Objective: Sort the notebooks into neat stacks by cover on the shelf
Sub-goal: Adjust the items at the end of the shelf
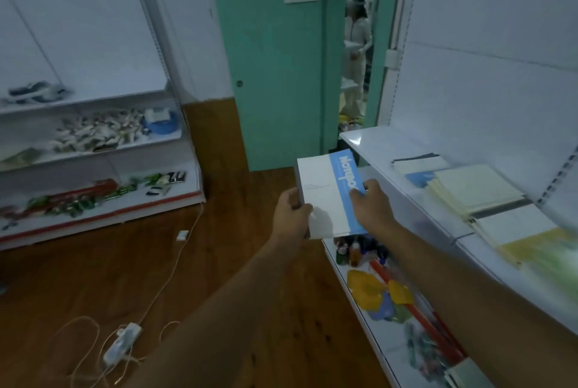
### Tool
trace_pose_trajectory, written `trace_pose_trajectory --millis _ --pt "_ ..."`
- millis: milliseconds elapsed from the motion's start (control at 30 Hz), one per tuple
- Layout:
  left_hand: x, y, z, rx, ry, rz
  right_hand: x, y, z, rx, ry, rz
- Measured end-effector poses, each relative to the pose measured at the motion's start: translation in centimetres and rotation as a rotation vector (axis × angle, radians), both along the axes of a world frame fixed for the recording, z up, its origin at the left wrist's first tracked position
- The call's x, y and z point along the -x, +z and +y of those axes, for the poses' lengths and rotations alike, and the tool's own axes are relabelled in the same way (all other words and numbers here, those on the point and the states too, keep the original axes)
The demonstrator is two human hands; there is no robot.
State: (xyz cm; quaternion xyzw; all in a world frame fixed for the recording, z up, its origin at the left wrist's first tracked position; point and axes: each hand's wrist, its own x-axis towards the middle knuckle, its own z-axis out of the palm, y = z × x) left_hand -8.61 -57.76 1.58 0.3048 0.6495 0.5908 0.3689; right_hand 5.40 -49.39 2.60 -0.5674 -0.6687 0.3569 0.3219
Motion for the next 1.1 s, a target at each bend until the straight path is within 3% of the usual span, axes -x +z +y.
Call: trace_pose_trajectory --millis 233,467,733,933,1100 --pt "7.8 -1.1 2.1 0.026 0.039 0.030 8.8 -1.6 5.1 0.000 0.107 -0.034" --pt "14.4 -3.0 10.6 0.028 0.106 0.070 16.3 -4.1 15.6 -0.044 0.163 -0.148" --pt "21.5 -0.4 20.7 0.038 0.150 0.142 24.3 -0.7 25.3 -0.016 0.261 -0.125" --pt "24.4 0.5 28.5 0.044 0.116 0.174 26.5 0.5 31.9 0.004 0.218 -0.029" --pt "24.5 0.2 36.9 0.027 -0.008 0.195 25.1 0.2 37.4 -0.002 0.048 -0.011"
